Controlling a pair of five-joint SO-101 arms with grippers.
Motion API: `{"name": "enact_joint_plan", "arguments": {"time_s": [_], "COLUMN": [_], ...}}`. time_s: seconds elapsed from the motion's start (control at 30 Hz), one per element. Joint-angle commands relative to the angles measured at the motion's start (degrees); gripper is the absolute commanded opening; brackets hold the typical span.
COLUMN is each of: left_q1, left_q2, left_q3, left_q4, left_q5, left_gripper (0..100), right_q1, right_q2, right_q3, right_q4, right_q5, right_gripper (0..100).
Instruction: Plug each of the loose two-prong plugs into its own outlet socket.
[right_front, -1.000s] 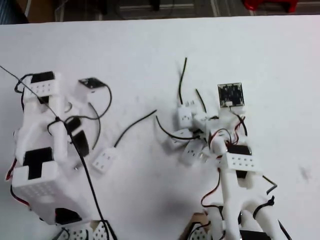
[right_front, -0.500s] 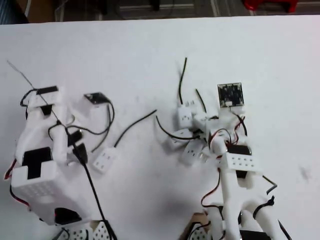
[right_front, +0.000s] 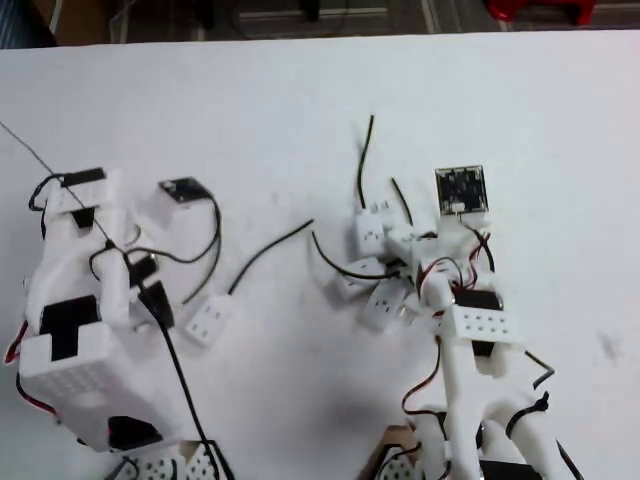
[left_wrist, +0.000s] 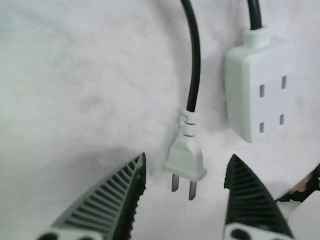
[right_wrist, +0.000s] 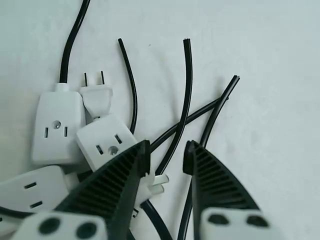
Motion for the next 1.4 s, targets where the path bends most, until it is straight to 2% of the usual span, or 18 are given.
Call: {"name": "enact_joint_plan", "arguments": {"time_s": [0.0, 0.27, 0.47, 0.6, 0.87, 1.2, 1.37], "left_q1": [-1.0, -2.7, -3.2, -2.5, -2.2, -1.1, -1.3], "left_q2": [-0.4, -0.3, -0.2, -0.2, -0.2, 4.4, 13.4], "left_q3": [-1.6, -1.6, -0.8, 2.5, 5.0, 2.5, -7.7], "left_q4": [0.3, -4.2, -4.2, -4.3, -9.8, -9.1, -1.3], "left_q5": [-1.5, -1.4, -1.5, -5.1, -4.6, -4.8, -4.7], "left_gripper": [26, 26, 26, 26, 26, 26, 26], "right_q1": [0.0, 0.0, 0.0, 0.0, 0.0, 0.0, 0.0], "right_q2": [0.0, 0.0, 0.0, 0.0, 0.0, 0.0, 0.0], "right_q3": [-0.4, -0.4, -0.4, -0.4, -0.4, -0.4, -0.4], "right_q4": [-1.0, -1.0, -1.0, -1.0, -1.0, -1.0, -1.0], "right_q5": [0.4, 0.4, 0.4, 0.4, 0.4, 0.4, 0.4], "right_gripper": [12.2, 12.2, 12.2, 12.2, 12.2, 12.2, 12.2]}}
